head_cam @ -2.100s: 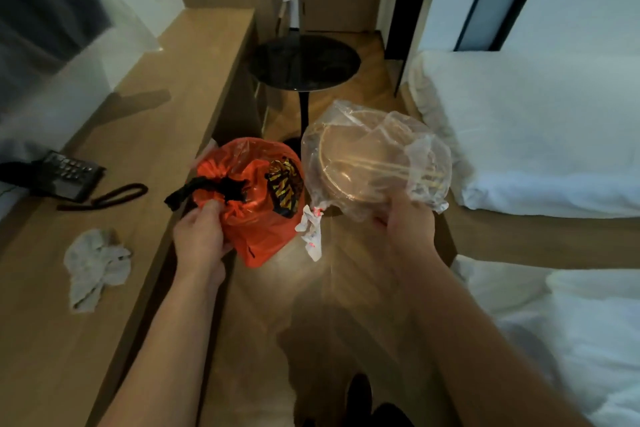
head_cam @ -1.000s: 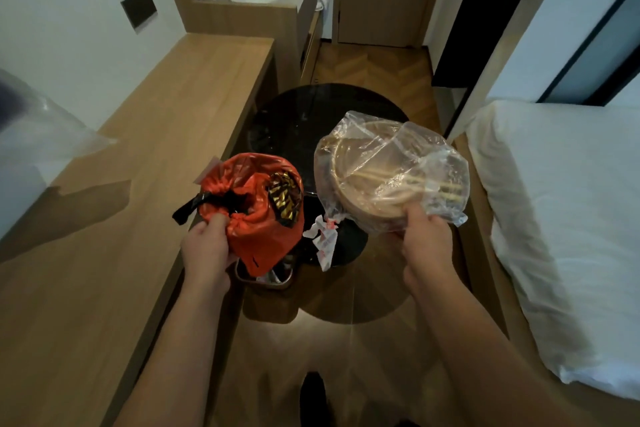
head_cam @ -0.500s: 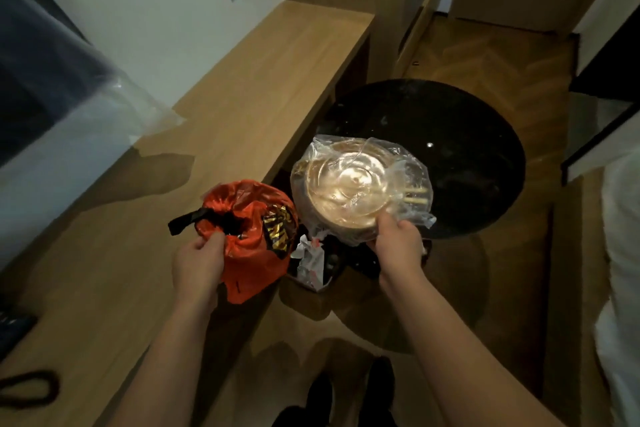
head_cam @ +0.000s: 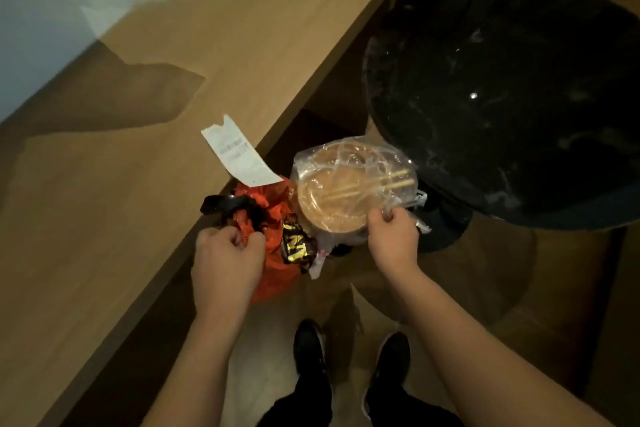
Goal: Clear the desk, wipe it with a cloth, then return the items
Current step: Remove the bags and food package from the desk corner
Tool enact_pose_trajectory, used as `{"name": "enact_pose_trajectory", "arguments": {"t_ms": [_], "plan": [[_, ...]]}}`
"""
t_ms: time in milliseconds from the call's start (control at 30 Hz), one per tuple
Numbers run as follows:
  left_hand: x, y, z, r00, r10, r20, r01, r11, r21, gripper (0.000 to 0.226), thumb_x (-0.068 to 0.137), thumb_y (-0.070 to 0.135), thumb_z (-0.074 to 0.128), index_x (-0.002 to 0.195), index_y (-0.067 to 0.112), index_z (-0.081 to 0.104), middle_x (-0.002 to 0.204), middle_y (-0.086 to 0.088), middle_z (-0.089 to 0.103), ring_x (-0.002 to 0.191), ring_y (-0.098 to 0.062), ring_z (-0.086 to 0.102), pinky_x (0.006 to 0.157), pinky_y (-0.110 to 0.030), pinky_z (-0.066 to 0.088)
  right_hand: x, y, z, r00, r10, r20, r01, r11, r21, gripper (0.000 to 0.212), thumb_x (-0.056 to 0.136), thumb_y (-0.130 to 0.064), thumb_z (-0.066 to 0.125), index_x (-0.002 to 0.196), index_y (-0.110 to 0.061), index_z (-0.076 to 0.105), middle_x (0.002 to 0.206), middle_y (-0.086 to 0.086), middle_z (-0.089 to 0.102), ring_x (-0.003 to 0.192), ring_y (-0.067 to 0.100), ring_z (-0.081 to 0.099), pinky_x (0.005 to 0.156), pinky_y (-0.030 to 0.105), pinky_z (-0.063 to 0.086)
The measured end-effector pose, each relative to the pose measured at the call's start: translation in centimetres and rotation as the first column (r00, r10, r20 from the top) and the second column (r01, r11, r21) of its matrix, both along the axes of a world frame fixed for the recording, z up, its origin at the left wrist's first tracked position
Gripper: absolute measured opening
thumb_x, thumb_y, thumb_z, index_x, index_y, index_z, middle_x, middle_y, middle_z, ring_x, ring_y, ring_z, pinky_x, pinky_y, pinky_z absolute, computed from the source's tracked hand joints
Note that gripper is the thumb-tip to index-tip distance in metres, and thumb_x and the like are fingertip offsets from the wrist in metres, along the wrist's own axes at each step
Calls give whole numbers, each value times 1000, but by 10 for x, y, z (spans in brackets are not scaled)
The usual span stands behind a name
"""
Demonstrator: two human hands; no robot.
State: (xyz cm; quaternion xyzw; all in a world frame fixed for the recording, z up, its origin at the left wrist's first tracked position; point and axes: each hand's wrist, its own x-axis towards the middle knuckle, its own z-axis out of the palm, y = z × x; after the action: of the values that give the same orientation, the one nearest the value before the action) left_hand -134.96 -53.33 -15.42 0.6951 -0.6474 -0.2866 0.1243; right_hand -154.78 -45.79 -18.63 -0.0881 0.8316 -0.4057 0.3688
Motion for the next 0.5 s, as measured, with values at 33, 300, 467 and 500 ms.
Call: {"name": "enact_pose_trajectory", "arguments": {"t_ms": [33,300,467,500], "plan": [[-3,-2,-21,1000,-24,17,24,999,-25,40,88,26,63,56,13,43,88,-13,55,64,-5,45,55,-33,23,-3,-7,-25,1000,-1,-25,1,1000,4,26,97,-22,51,73,-14,46,73,0,49,63,11,44,52,24,32],[-36,-25,-184,991,-121,61,130,976,-172,31,96,31,58,68,18,50,127,-7,50,66,2,38,55,-20,25,-39,-47,-210,994,-45,-98,39,998,-57,15,93,-30,52,86,-18,56,91,8,63,87,28,61,82,43,50],[-50,-48,-290,989,-138,43,145,931,-336,26,95,30,55,75,14,58,130,-6,50,68,2,36,57,-20,26,-61,-65,-318,980,-117,-161,93,984,-151,24,94,-40,56,81,-21,59,87,5,67,83,25,64,80,39,50],[-51,-52,-308,990,-136,40,141,919,-369,25,95,31,55,78,13,59,128,-6,50,69,-1,38,56,-18,25,-66,-70,-333,972,-123,-202,93,984,-152,31,95,-45,53,81,-18,58,85,7,66,78,24,62,74,38,48]]}}
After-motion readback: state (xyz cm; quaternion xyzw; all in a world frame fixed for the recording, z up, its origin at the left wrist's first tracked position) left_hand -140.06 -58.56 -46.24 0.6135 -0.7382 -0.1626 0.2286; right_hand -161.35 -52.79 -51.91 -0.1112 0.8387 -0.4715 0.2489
